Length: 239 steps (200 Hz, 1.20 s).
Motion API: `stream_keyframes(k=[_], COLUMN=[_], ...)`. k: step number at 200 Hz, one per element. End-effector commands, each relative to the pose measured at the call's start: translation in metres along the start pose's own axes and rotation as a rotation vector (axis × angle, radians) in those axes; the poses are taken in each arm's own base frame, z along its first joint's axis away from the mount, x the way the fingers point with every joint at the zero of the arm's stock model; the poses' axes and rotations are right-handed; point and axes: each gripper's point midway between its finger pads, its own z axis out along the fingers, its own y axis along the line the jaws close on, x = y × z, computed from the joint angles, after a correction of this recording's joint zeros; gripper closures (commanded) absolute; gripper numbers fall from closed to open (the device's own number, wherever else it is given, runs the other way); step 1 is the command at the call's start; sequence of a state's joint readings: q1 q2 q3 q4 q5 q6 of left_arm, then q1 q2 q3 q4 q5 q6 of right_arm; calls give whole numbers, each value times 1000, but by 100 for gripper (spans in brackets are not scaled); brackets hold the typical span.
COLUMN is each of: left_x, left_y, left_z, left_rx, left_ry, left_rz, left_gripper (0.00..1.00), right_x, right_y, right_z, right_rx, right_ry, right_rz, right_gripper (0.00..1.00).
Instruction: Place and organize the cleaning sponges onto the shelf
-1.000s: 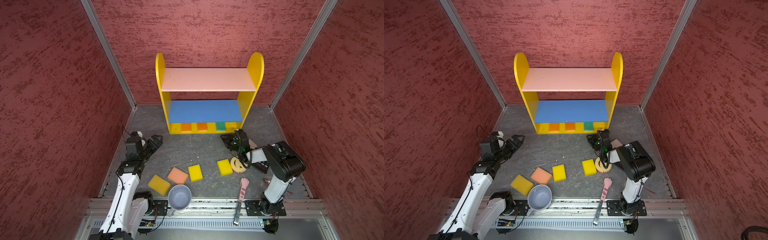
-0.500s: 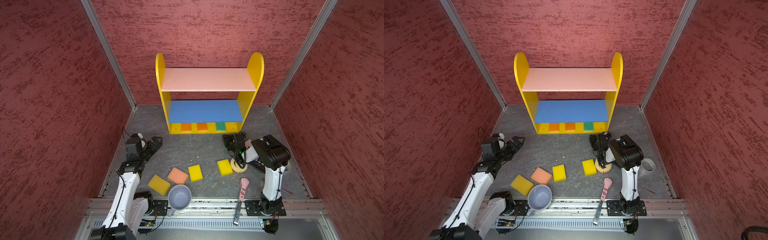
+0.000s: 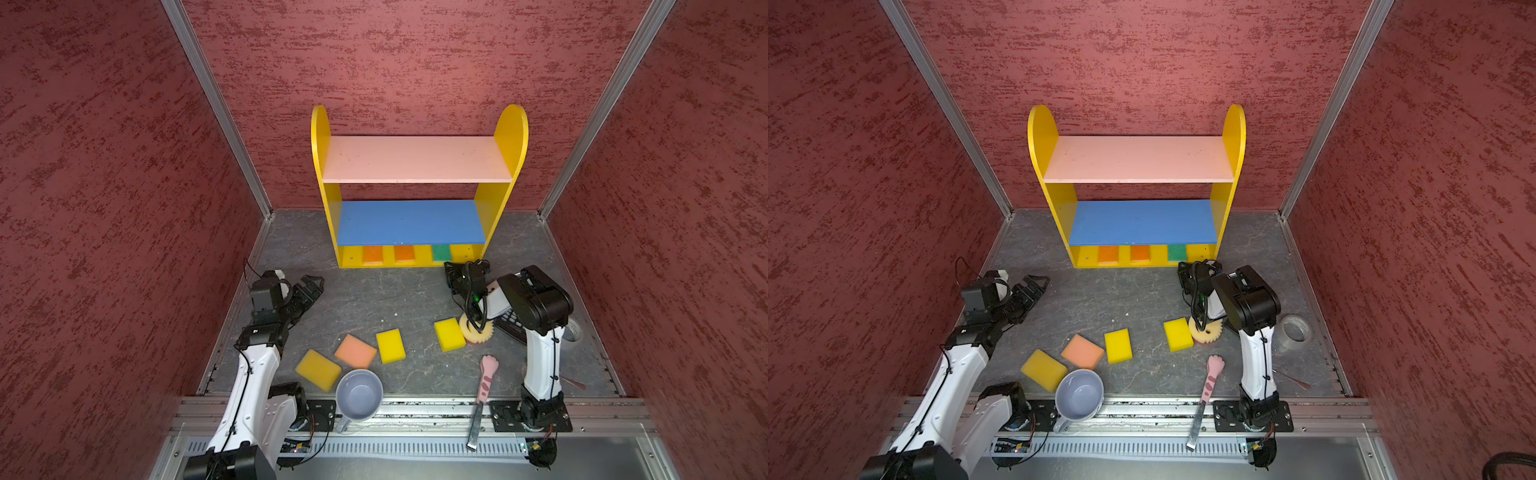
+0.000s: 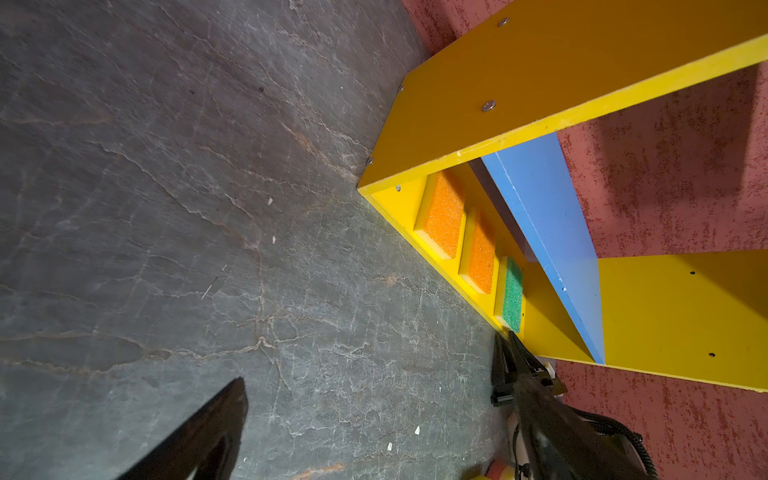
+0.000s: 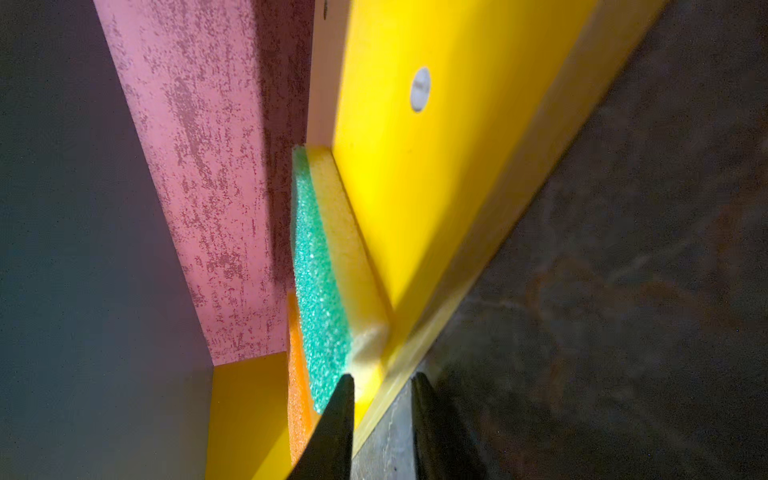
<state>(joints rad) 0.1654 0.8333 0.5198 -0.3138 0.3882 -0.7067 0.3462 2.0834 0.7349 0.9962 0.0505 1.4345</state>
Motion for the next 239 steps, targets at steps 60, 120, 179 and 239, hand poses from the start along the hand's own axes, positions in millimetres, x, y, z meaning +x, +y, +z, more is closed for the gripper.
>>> stream_keyframes(k=[60,120,179,239], left_x=[-4,-5,-3,13], left_y=[2,1,-3,-20], left_z=[0,1,-7,-9], left_rx=[12,14,6,16], left_ry=[-9,-5,0,38], left_rz=[-9,-18,5,59], left_gripper=[0,0,0,0], right_x=[-1,10,39,71], right_y=[-18,-10,27,83], right_z=[9,6,-35,-79], right_rx=[44,31,7,-13], right_ry=[-32,12,102,242], right_rz=[66,17,-271,-651], right_gripper=[74,74,73,70])
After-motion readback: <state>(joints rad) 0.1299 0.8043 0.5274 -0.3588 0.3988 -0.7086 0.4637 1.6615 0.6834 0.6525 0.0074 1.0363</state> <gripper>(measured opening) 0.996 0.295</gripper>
